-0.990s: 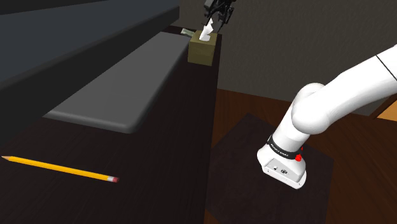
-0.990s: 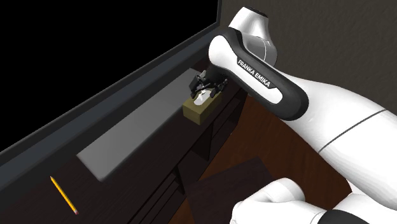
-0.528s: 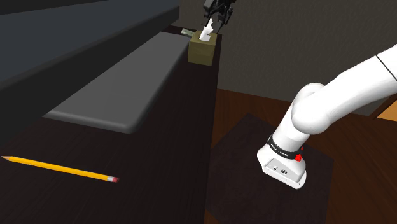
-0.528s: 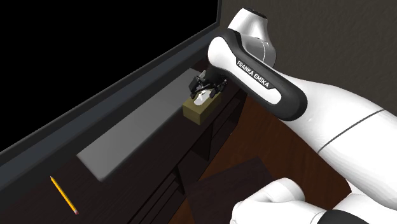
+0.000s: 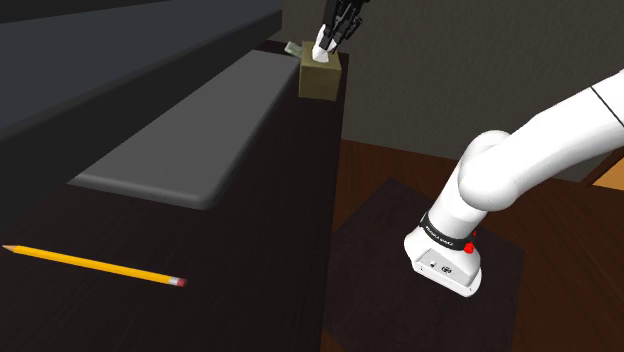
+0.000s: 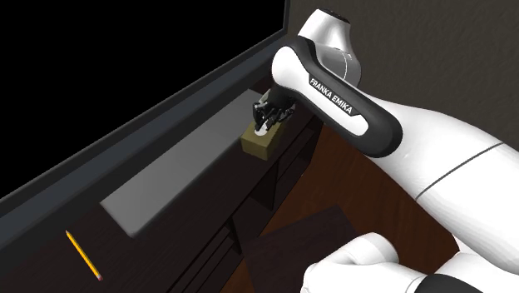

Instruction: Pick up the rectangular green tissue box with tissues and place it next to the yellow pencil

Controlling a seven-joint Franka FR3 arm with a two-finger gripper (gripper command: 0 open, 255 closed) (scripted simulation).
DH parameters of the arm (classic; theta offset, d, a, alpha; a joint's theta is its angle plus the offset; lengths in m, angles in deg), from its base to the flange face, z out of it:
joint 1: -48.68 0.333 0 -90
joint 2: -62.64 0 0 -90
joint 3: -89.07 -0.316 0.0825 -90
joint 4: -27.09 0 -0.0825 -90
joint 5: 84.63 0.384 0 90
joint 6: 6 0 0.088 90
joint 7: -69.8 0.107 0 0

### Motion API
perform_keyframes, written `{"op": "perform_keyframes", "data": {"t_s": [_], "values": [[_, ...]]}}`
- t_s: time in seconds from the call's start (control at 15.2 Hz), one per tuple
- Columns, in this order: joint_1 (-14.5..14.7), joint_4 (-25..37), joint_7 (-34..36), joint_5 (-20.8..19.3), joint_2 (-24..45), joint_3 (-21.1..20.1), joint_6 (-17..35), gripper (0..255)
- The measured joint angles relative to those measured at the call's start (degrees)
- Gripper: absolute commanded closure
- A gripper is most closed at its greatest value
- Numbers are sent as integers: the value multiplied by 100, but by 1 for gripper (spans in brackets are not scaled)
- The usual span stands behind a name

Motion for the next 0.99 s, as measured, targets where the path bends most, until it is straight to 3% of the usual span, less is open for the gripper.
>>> {"op": "perform_keyframes", "data": {"t_s": [0.33, 0.99], "values": [[2, 148, 32, -12, 29, 8, -138, 255], [25, 1082, 242, -42, 249, 50, -831, 255]]}}
